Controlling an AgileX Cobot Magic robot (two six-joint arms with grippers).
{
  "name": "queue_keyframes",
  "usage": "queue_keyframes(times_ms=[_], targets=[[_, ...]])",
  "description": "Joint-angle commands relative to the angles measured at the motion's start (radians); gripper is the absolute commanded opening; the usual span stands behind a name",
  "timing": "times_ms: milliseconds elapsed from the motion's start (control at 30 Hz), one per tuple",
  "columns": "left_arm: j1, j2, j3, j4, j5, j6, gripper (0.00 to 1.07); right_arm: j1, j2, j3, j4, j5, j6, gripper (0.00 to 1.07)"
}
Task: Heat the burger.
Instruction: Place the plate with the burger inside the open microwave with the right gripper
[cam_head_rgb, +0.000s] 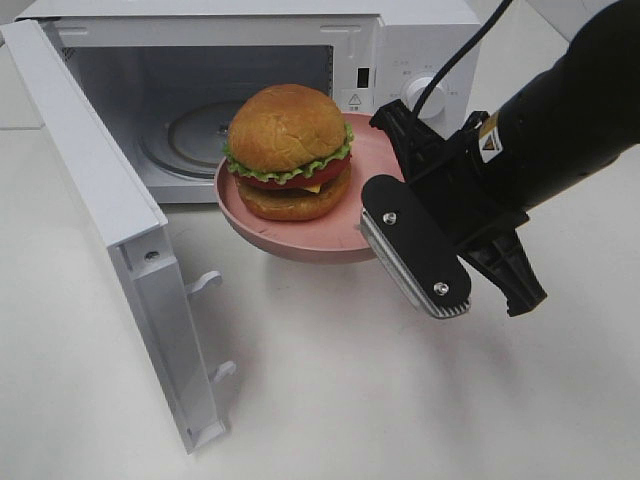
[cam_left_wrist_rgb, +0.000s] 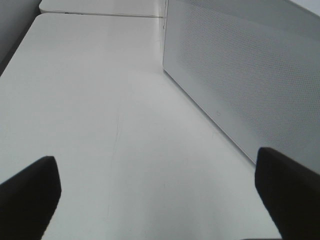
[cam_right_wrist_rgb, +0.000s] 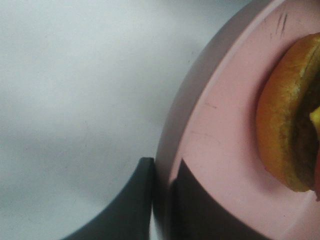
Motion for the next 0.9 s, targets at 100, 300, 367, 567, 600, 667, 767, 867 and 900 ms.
queue_keyframes(times_ms=[100,300,367,567,600,667,767,867,900], targets=[[0.003,-0.016,0.000,-0.001,-0.015,0.000,0.98,0.000,0.034,-0.070,0.041,-0.047,0.005,0.04],[0.003,-0.016,0.000,-0.001,-0.015,0.000,0.98,0.000,0.092,-0.135,0.076,-0.044,-0.048,0.04],[0.003,-0.016,0.000,-0.001,-0.015,0.000,0.98,0.000,0.101,-0.145,0.080,-0.044,-0.050,0.04],[0.003,-0.016,0.000,-0.001,-0.015,0.000,0.98,0.000,0.169,-0.217,0.093,-0.047,-0.092,0.04],[0.003,-0.016,0.000,-0.001,-0.015,0.000,0.98,0.000,0.169,-0.217,0.093,-0.047,-0.092,0.04],[0.003,-0.016,0.000,-0.001,-0.015,0.000,0.98,0.000,0.199,-0.252,0.099,-0.048,-0.095,0.02],[0.003,-0.016,0.000,-0.001,-0.015,0.000,0.98,0.000,0.222,-0.271,0.099,-0.049,-0.095,0.00],[0.003,-0.016,0.000,-0.001,-0.015,0.000,0.98,-0.003,0.249,-0.297,0.099,-0.058,-0.095,0.00],[0.003,-0.016,0.000,-0.001,-0.015,0.000,0.98,-0.003,0.263,-0.310,0.099,-0.075,-0.095,0.00]])
